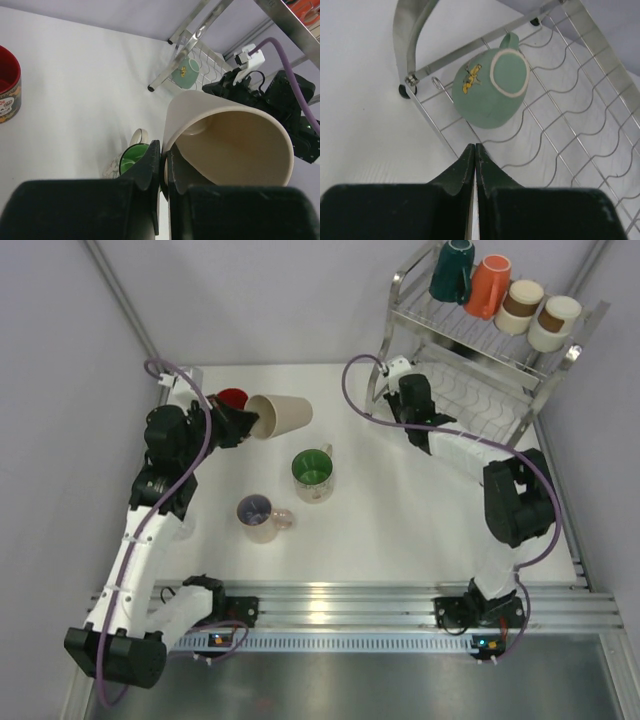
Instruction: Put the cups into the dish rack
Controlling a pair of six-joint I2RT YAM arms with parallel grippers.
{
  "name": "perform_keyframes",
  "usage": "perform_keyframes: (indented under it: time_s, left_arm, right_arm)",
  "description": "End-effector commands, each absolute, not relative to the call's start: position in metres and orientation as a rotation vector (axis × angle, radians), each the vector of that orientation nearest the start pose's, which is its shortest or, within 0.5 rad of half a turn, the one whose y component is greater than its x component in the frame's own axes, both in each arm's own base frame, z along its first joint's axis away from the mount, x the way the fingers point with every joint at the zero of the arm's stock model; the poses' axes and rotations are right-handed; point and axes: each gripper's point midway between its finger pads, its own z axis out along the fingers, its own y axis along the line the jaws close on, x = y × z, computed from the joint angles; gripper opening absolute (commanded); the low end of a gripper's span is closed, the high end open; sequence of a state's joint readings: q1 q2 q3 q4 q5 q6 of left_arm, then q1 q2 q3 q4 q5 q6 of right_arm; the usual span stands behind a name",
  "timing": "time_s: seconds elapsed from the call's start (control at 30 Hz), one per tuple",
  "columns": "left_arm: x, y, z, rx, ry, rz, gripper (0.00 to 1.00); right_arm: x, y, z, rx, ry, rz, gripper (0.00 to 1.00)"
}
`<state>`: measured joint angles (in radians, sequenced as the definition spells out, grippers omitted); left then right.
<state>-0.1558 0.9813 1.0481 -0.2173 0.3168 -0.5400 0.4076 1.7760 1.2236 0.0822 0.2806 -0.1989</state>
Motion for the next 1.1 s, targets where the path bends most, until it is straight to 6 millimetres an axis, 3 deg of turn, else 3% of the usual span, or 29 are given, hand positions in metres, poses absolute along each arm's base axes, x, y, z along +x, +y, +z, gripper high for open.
perform_keyframes:
  time_s: [0.0,0.07,0.13,0.27,0.4,0.63,1.07]
  left_arm:
    - [0.308,-0.121,0.356,-0.075,1.714,-0.756,0.0]
    - [0.302,-0.121,0.357,-0.07,1.709,-0.767,0.0]
    - [0.285,-0.129,0.352,-0.063,1.717,-0.844,0.0]
    - [0.281,-0.129,0.35,-0.045,1.717,-0.838,0.0]
    - [0.282,-0.128,0.355,-0.035,1.706,-0.825,0.0]
    - [0.28,-0.13,0.364,-0.026,1.69,-0.841,0.0]
    - [0.28,-0.127,0.359,-0.033,1.7,-0.818,0.0]
  right_arm:
    - [0.524,0.166,0.187,-0.52,1.836,-0.153,0.0]
    - [0.532,0.17,0.191,-0.552,1.822,-0.175,0.0]
    - [0.547,0.168,0.176,-0.598,1.853,-0.246,0.0]
    - [0.551,0.163,0.167,-0.615,1.904,-0.293,0.0]
    - [0.551,0.168,0.158,-0.652,1.907,-0.28,0.0]
    - [0.555,0.151,0.139,-0.687,1.938,-0.42,0.0]
    - [0.583,0.142,0.135,-0.665,1.934,-0.525,0.0]
